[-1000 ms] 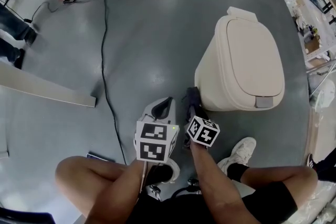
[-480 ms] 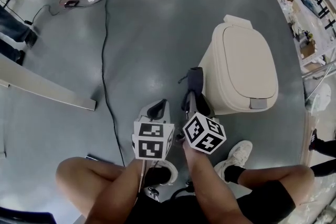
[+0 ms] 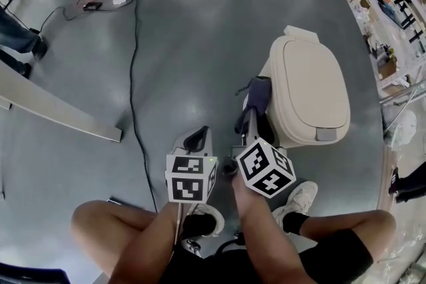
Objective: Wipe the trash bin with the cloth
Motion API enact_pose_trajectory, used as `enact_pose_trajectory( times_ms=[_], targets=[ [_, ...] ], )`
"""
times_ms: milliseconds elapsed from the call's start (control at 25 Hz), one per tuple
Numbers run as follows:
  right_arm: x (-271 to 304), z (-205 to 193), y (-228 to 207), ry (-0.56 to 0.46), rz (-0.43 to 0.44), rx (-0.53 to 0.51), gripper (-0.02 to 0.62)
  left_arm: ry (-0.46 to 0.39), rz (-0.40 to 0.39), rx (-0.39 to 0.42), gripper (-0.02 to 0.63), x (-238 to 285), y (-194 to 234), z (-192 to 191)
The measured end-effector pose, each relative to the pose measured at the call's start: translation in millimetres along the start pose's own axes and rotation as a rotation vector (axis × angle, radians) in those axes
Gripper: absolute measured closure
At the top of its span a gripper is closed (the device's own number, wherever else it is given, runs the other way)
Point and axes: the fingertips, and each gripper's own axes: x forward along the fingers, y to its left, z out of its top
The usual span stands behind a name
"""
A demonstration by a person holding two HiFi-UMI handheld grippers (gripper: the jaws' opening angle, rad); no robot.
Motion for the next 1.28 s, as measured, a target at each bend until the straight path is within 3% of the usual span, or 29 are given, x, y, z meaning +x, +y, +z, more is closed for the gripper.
enact_pose_trajectory(
  times_ms=[520, 1280],
  targets=[
    [21, -41, -30, 0.089, -0.063, 0.026, 0.502, -0.002, -0.009, 0.013, 0.606, 5, -5, -2],
    [58, -153, -99, 0.305, -0.169, 0.046, 0.502, 0.056, 0.001, 0.065, 0.606, 24, 1, -25]
  ],
)
